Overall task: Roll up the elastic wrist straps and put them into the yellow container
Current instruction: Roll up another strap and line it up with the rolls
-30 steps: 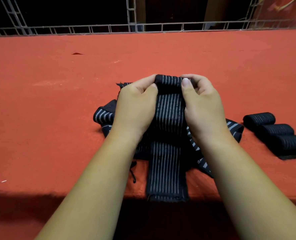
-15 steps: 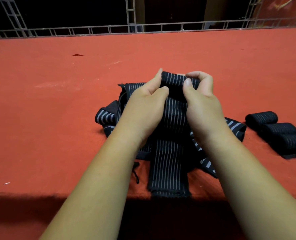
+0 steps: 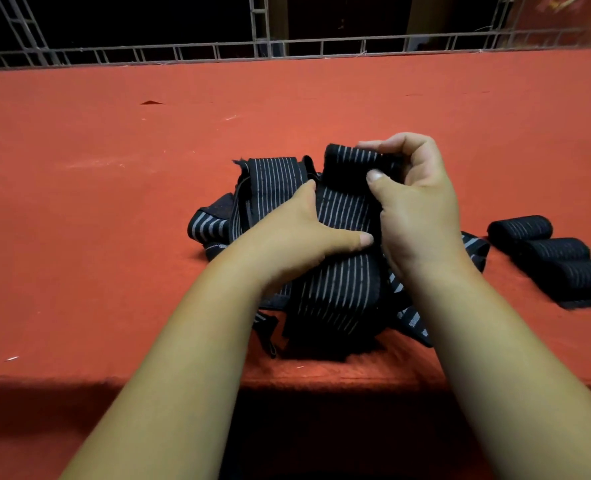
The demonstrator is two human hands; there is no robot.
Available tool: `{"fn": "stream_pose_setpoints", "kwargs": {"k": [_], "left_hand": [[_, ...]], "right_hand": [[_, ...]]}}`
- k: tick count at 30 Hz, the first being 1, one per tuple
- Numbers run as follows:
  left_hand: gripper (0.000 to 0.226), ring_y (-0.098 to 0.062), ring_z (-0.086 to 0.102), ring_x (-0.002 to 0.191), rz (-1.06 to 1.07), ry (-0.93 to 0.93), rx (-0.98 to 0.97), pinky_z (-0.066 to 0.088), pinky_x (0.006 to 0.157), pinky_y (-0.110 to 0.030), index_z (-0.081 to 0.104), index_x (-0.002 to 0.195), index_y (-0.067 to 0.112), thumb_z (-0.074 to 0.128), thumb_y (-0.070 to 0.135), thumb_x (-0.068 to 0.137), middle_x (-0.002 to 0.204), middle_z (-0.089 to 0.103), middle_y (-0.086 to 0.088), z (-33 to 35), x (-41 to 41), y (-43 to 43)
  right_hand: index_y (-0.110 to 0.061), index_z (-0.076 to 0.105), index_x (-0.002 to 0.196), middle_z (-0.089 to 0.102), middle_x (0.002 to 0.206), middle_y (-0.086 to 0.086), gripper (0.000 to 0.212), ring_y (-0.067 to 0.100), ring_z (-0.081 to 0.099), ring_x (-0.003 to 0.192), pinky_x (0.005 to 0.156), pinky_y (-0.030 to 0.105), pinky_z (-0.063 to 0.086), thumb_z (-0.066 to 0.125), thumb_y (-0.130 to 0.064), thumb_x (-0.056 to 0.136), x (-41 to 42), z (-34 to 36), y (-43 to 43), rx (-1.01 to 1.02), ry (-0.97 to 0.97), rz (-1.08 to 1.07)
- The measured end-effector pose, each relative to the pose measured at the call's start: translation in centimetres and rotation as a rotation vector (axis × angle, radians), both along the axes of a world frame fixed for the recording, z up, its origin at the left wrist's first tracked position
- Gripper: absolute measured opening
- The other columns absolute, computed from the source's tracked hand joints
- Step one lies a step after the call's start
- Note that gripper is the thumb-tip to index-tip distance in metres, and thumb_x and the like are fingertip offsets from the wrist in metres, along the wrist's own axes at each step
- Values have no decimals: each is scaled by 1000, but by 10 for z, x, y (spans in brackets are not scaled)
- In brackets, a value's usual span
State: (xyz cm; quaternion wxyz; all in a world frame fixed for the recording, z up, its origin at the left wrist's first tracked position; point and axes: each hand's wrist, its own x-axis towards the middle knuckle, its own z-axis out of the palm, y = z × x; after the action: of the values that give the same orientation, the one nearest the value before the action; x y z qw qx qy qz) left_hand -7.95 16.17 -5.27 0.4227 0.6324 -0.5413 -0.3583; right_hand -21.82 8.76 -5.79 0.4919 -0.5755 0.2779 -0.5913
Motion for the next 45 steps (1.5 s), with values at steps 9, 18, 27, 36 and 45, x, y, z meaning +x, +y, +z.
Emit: {"fn": "stream_pose_setpoints", "kwargs": {"k": [9, 18, 27, 36, 45], "left_hand": [[41, -34, 78, 112, -87, 151, 49, 59, 104, -59, 65, 130, 15, 78, 10, 91, 120, 79, -13, -7, 4, 3], [30, -23, 80, 106, -60, 87, 16, 62, 100, -53, 66, 129, 22, 75, 28, 101, 116, 82, -1, 1, -4, 5], [12, -29, 80, 96, 147, 85, -190, 62, 94, -60, 76, 109, 23, 69, 32, 106, 102, 81, -10, -1, -3, 0], [29, -14, 80, 96, 159, 5, -224, 62, 95, -54, 63, 121, 31, 78, 23, 98, 105, 82, 8, -4, -6, -6], [43, -2, 72, 110, 292, 61, -385, 58, 106, -39, 69, 144, 36, 76, 36, 101, 120, 77, 17, 8, 3, -5]], "right_hand": [[-12, 61, 117, 73, 111, 10, 32, 28, 72, 106, 108, 62, 55, 50, 14, 102, -1, 3, -9, 205, -216, 18], [-19, 67, 118, 72, 115, 13, 26, 29, 76, 103, 98, 60, 61, 56, 1, 106, 0, 4, -9, 183, -153, -44], [-22, 69, 125, 75, 121, 17, 29, 41, 75, 110, 96, 66, 60, 55, -5, 105, -2, 2, -4, 158, -72, -4], [-33, 58, 140, 75, 121, -3, 49, 14, 76, 110, 102, 48, 60, 72, -32, 94, -3, 2, -1, 31, 204, 10], [-29, 61, 142, 76, 124, 2, 49, 17, 78, 108, 96, 46, 64, 75, -24, 95, -6, 4, -2, 46, 187, 36]]}}
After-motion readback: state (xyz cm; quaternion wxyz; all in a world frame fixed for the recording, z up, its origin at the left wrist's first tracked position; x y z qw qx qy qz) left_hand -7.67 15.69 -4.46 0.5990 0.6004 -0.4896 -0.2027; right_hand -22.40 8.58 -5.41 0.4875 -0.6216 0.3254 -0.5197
